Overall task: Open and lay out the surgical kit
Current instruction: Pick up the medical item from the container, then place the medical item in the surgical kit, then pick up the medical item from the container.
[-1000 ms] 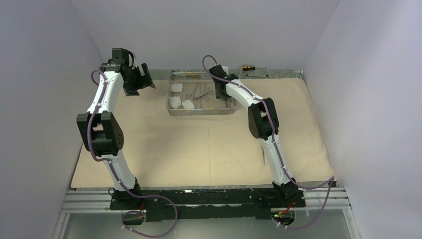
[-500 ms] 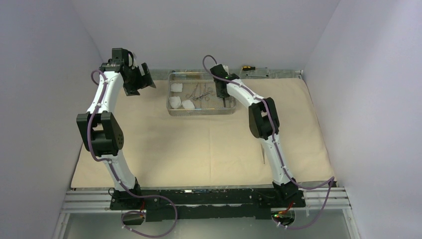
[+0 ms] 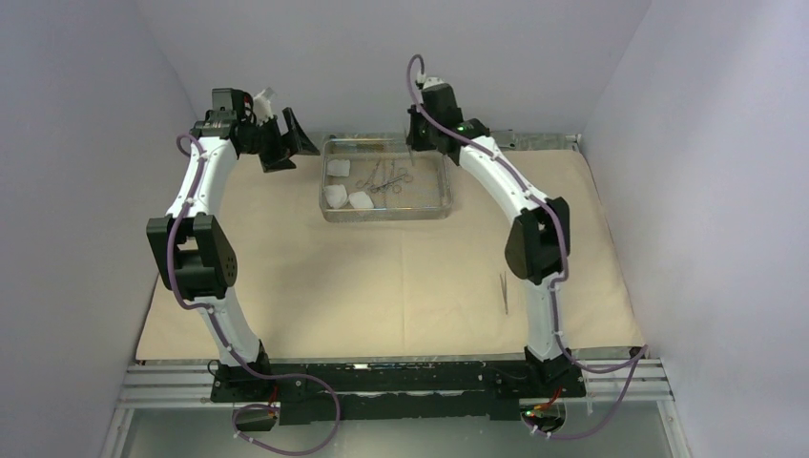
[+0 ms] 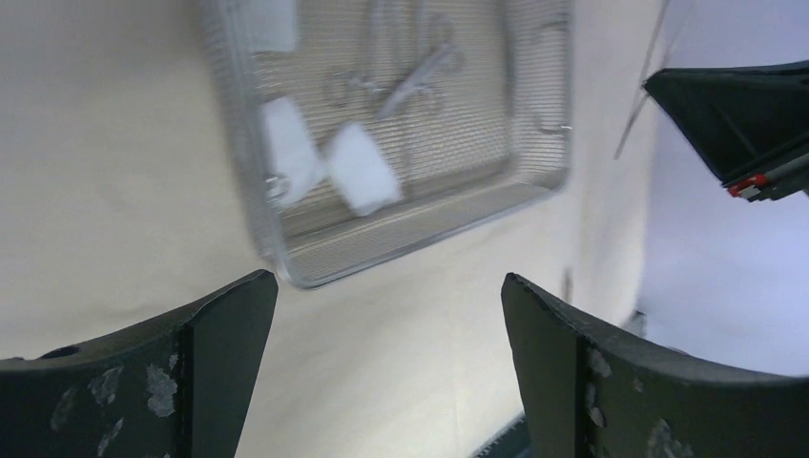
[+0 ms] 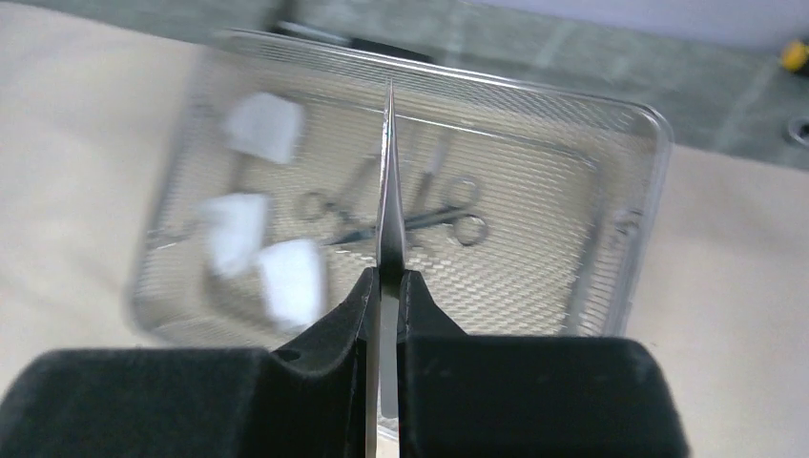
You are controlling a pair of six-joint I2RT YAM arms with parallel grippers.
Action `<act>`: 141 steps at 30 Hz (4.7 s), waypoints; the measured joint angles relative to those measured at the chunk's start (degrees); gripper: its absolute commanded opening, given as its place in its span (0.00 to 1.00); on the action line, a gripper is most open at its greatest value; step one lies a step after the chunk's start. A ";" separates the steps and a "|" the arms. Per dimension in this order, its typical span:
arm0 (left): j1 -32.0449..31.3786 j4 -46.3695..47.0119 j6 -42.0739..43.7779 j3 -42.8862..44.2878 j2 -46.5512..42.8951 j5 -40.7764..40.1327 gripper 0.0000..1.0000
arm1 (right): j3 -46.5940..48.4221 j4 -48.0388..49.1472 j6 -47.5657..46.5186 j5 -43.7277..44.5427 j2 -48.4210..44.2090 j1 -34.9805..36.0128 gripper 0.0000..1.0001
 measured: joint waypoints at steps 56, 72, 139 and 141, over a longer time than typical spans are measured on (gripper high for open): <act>-20.74 9.64 -20.61 -12.41 -5.18 -4.28 0.00 | -28.15 0.33 15.45 -11.28 -25.68 9.84 0.59; -57.11 3.52 -37.05 -1.42 12.00 -34.01 0.00 | -54.51 -24.48 20.15 14.60 -69.90 -10.12 0.58; -60.50 2.19 -26.84 4.90 7.54 -45.35 0.74 | -57.61 -22.03 18.27 4.17 -71.69 -10.23 0.47; -56.89 2.67 -24.55 1.60 1.84 -45.53 0.75 | -55.19 -17.66 17.66 1.66 -66.23 -9.18 0.47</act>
